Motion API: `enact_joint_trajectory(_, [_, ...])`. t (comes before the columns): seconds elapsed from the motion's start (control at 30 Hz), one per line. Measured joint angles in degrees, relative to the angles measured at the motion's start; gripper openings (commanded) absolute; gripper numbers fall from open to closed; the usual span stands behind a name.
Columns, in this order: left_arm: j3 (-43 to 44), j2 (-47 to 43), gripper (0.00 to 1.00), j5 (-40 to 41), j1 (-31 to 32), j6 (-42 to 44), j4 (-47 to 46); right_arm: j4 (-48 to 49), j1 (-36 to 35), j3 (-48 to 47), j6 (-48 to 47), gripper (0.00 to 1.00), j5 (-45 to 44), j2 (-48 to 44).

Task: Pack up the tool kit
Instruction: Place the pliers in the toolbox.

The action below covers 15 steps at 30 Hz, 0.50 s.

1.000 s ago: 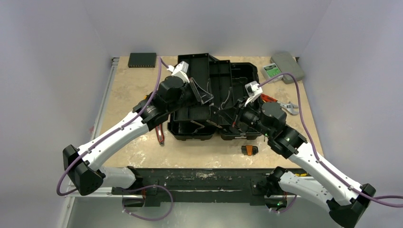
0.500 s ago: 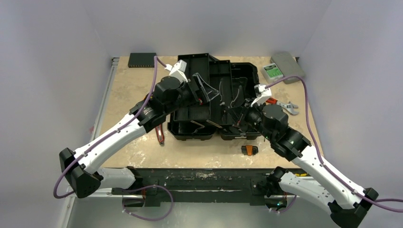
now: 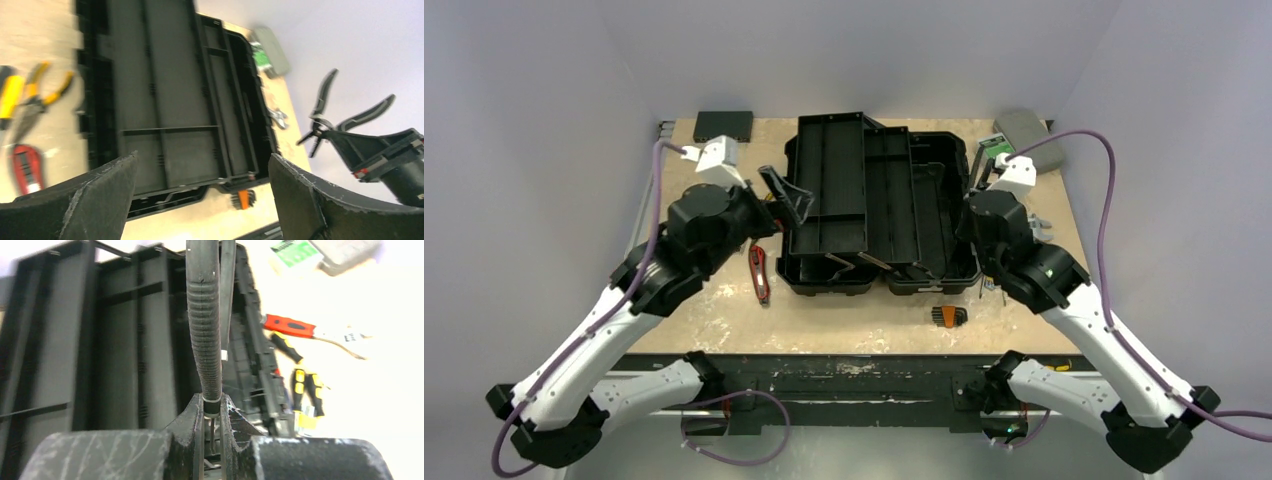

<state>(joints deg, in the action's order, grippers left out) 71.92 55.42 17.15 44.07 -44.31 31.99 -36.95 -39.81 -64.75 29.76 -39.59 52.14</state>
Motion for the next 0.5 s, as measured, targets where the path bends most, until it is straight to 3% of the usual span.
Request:
enact_joint_trajectory(0.2, [-0.7,-5.9,0.98,4.6,-7.6,2.7,9.3,-2.9,12.2,-1.6,-3.2,0.0,3.0,7.4])
enact_joint_trajectory(0.33, [-5.7,-8.8,0.98,4.8,-11.8,3.5,12.8,-1.5,20.7,-0.6,-4.4,0.0,12.2,11.1])
enact_joint_trajectory(0.5, [-10.0,-9.4,0.98,4.8,-12.5,3.5,15.9,4.2,25.9,3.6,-4.7,0.0,26.4,14.5])
